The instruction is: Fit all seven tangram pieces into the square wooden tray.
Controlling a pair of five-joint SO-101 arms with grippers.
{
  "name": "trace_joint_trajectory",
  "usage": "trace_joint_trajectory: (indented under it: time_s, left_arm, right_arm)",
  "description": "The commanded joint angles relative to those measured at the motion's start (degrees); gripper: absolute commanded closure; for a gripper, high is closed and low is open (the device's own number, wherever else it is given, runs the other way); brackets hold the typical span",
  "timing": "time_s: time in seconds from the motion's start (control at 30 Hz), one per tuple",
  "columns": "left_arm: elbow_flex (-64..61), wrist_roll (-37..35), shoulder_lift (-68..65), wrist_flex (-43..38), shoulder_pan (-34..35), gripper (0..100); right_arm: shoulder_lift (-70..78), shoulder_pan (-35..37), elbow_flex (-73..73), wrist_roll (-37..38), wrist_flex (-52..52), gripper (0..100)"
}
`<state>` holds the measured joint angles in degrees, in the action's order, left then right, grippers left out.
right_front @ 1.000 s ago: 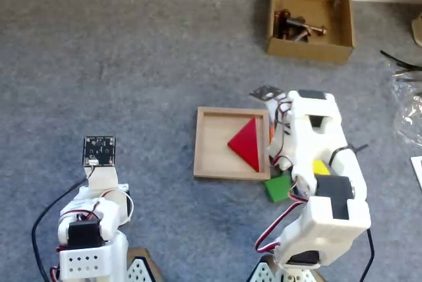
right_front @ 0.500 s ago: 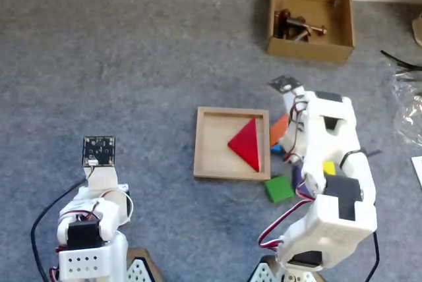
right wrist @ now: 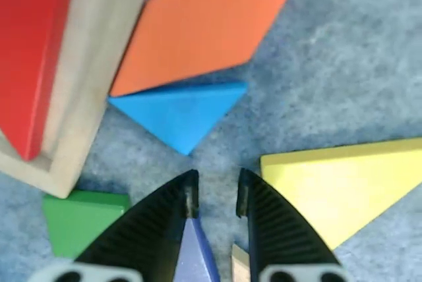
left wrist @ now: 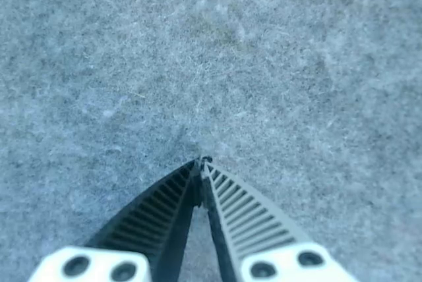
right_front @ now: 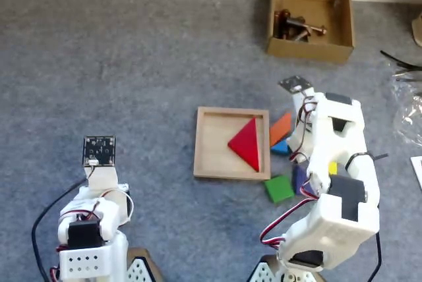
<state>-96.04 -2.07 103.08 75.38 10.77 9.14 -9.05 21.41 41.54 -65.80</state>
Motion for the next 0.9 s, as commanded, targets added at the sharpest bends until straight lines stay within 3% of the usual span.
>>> trace_joint_trajectory:
  time_s: [0.0,0.33,0.67,0.87]
  left_arm:
    - [-1.19,-0.09,-0.4,0.44,0.48,100]
    - [-1.19,-0.09,-0.4,0.44,0.48,100]
    - [-1.19,-0.09,-0.4,0.44,0.48,100]
    - [-1.19,-0.09,-0.4,0.44,0.48,100]
  right_arm:
    - [-3.56,-2.42,-0.92,0.09,1.63,89.6]
    - [-3.65,-8.66,-3.65,0.18,1.1,89.4]
    - [-3.74,-8.66,-3.74,0.09,1.1,89.1]
    - [-3.74,-10.51,-3.91,0.26,1.01,82.8]
